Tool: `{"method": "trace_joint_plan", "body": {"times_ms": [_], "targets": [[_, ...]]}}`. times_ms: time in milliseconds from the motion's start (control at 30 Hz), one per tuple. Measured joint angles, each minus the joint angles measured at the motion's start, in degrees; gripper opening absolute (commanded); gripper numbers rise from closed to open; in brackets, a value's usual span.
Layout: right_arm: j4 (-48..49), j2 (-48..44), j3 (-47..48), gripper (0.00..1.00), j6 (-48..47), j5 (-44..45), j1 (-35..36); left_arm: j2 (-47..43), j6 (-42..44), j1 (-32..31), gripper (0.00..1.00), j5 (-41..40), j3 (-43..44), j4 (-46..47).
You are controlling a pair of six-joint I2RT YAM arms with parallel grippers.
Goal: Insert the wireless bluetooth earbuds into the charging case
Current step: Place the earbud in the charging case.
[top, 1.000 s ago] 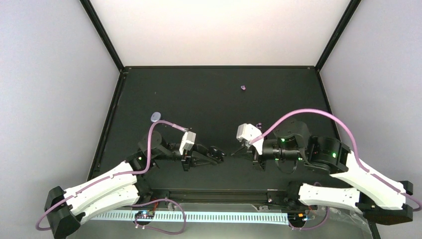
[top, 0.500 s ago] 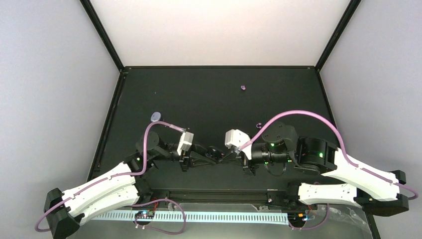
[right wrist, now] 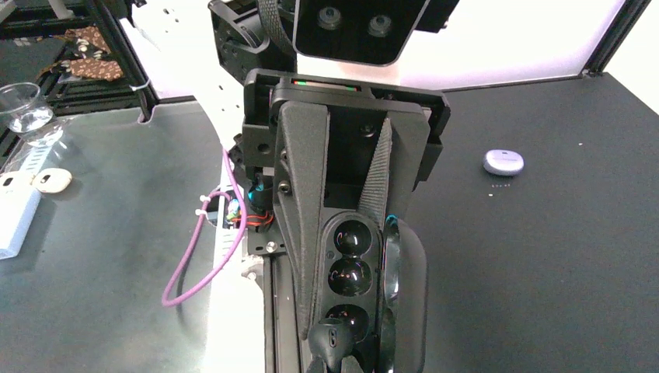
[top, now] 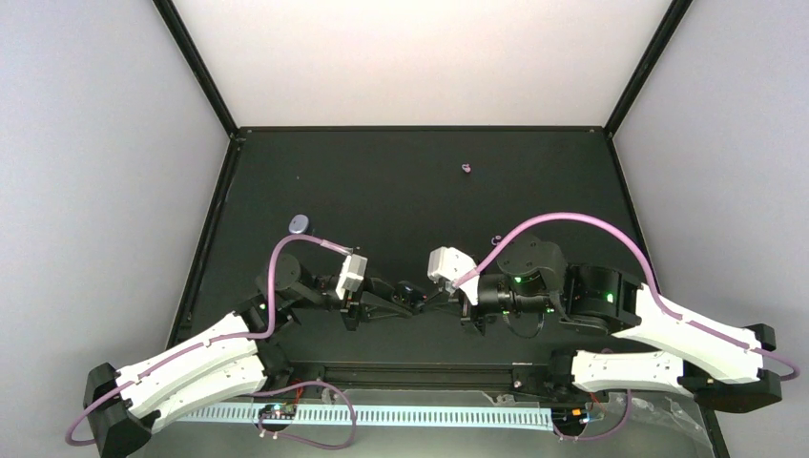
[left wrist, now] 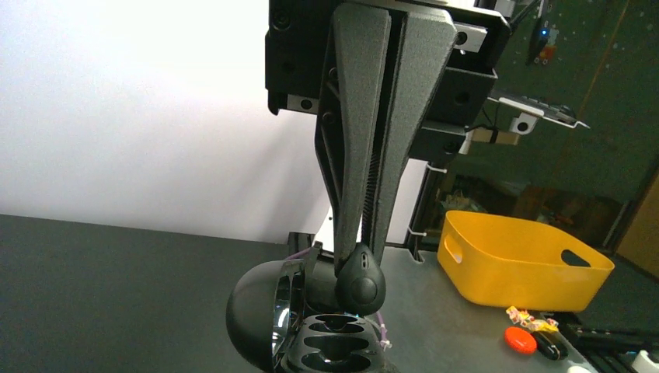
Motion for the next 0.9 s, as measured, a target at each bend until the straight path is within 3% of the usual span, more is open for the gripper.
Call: {"method": "trace_joint_plan", "body": {"times_ms": [900], "targets": [[2.75, 0.39, -1.38, 0.01, 0.04, 0.37, 0.22, -1.07, -0.04, -0.68, 0.02, -0.15, 0.0, 0.48]]}}
